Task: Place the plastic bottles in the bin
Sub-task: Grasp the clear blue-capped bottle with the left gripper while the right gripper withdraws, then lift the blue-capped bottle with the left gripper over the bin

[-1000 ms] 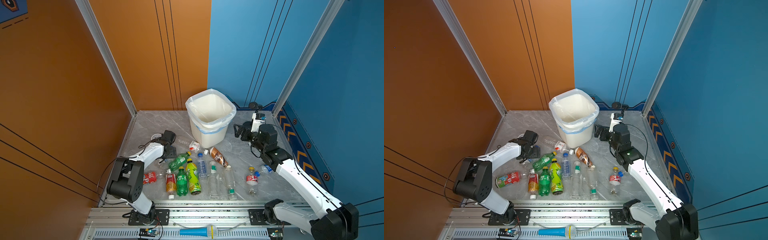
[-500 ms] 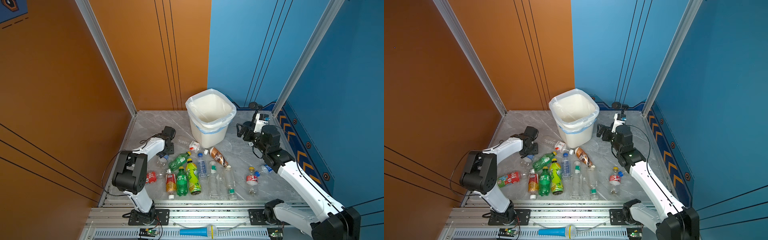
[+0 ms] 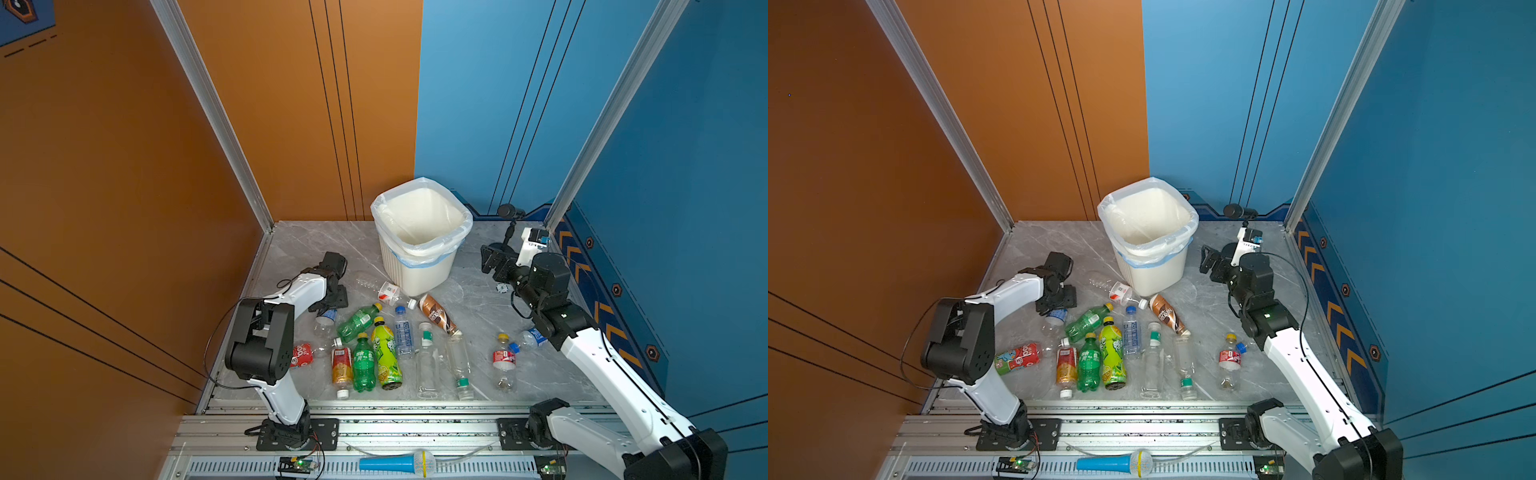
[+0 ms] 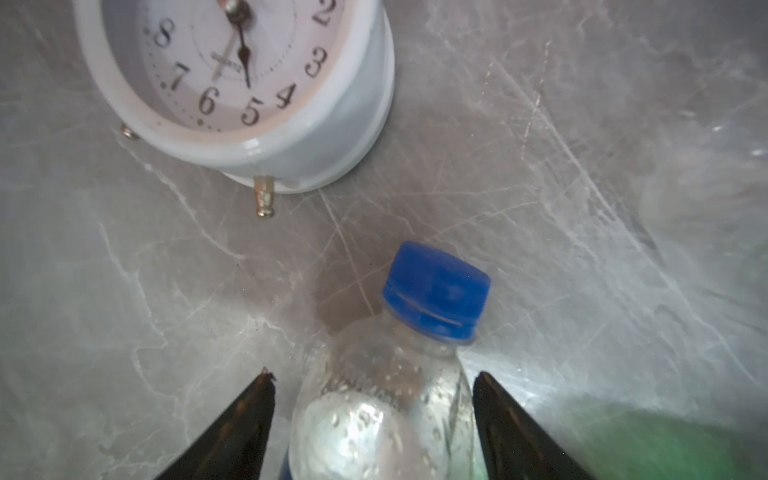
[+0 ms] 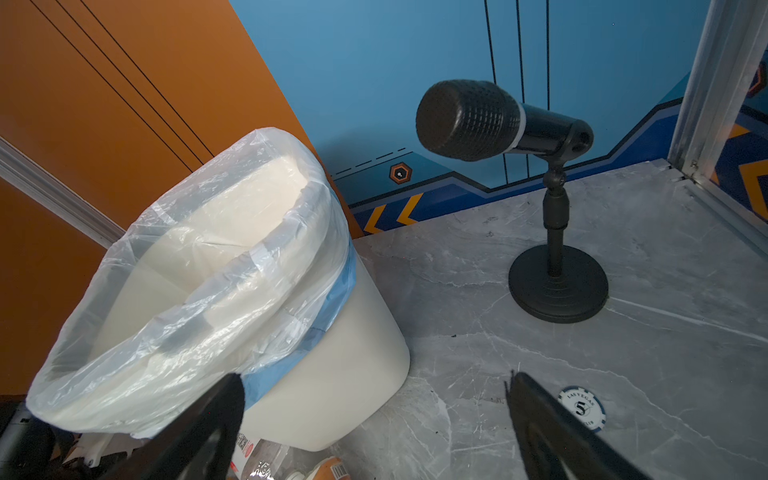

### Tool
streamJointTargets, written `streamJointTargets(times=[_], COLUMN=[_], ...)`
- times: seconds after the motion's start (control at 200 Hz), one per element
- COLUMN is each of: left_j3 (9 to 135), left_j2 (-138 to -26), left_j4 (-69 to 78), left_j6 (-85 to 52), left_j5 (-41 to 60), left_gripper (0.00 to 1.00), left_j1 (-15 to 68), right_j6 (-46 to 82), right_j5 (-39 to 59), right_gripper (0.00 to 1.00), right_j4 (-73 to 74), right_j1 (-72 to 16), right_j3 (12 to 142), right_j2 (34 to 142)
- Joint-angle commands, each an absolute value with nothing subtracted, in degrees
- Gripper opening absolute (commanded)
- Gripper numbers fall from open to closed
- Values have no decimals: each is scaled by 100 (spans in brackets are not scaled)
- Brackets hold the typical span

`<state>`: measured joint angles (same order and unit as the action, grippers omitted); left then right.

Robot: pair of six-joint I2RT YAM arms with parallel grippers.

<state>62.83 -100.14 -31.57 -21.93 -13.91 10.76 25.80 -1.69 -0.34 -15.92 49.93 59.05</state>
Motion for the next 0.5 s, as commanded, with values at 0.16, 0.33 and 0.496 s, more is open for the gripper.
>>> streamJointTargets(times=[0.16, 0.33, 0.496], left_j3=[6486, 6606, 6690], left_j2=[-10121, -9869, -9200], left_j4=[-3331, -3333, -3286], left_j6=[-2215, -2195, -2250], left_j5=[-1224, -1113, -833], left_gripper=[57, 53, 50], left_j1=[1009, 987, 1000], right_j6=[2753, 2795, 2839], right_j5=[-271, -292, -293], right_gripper=[100, 100, 100], right_j4=[123, 157, 166], right_j1=[-1521, -1481, -1451], right_j3=[4913, 4869, 4899], right_j2=[5814, 5783, 5747])
